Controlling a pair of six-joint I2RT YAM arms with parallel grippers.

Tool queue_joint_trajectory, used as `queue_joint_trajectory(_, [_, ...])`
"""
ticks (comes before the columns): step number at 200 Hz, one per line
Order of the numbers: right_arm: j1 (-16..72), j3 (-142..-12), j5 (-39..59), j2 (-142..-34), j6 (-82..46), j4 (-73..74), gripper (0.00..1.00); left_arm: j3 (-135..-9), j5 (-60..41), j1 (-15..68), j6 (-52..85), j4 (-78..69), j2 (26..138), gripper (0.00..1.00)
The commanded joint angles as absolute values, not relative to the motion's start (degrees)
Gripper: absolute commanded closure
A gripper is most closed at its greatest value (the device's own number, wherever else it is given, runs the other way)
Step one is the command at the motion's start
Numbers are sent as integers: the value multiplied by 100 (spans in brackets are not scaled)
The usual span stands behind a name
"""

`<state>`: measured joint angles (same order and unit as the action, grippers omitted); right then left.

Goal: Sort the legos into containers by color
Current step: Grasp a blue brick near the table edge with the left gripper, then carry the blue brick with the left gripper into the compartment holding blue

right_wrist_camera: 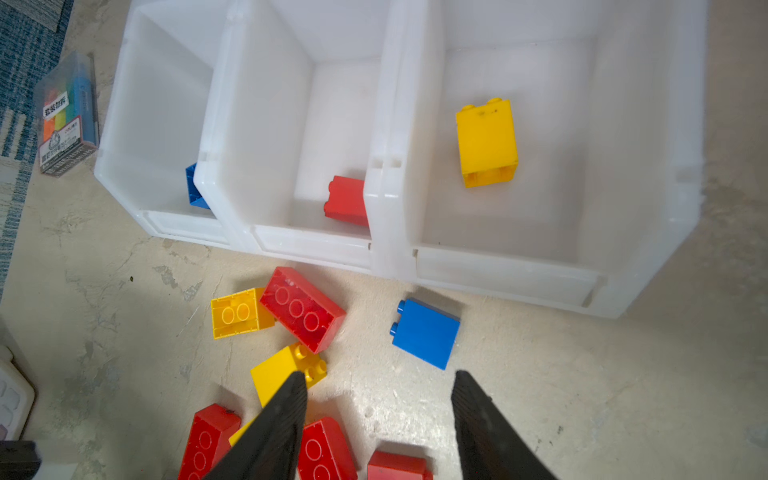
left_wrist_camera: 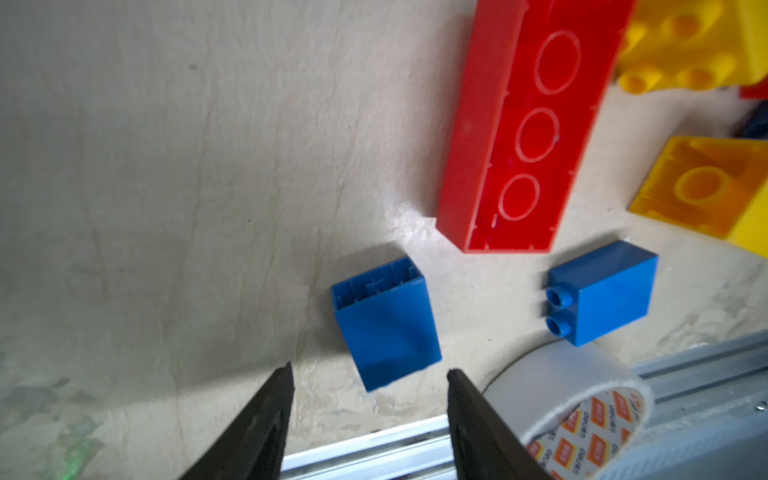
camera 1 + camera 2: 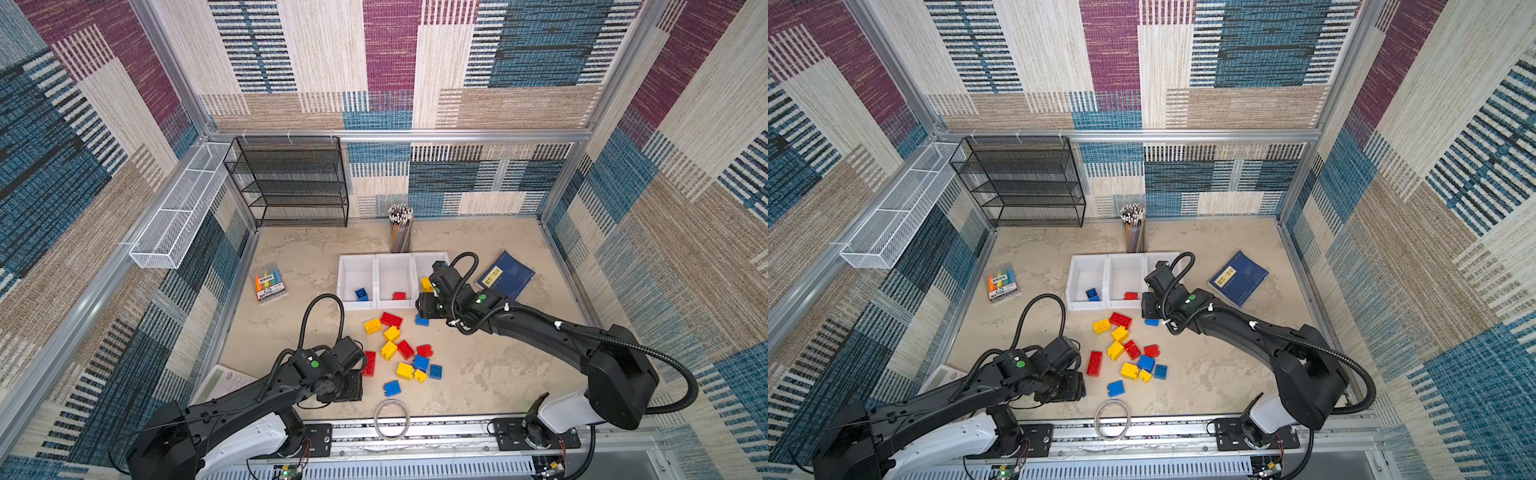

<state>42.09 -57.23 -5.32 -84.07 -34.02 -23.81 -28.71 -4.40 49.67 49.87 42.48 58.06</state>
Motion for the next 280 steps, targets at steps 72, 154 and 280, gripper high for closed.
queue_joint_trajectory(72, [4219, -5533, -703, -8134, -3665, -2320, 42, -3149, -266, 5070, 4910, 3542, 6738, 43])
queue_joint_trajectory(154, [4219, -5510, -683, -8136, -3709, -2341, 43, -2997, -97, 5156, 4851, 3542, 6804, 64])
queue_joint_trajectory(280, [4105, -5371, -1244, -7233, -3902, -2685, 45, -5401, -240, 4534, 2891, 3553, 7544, 74])
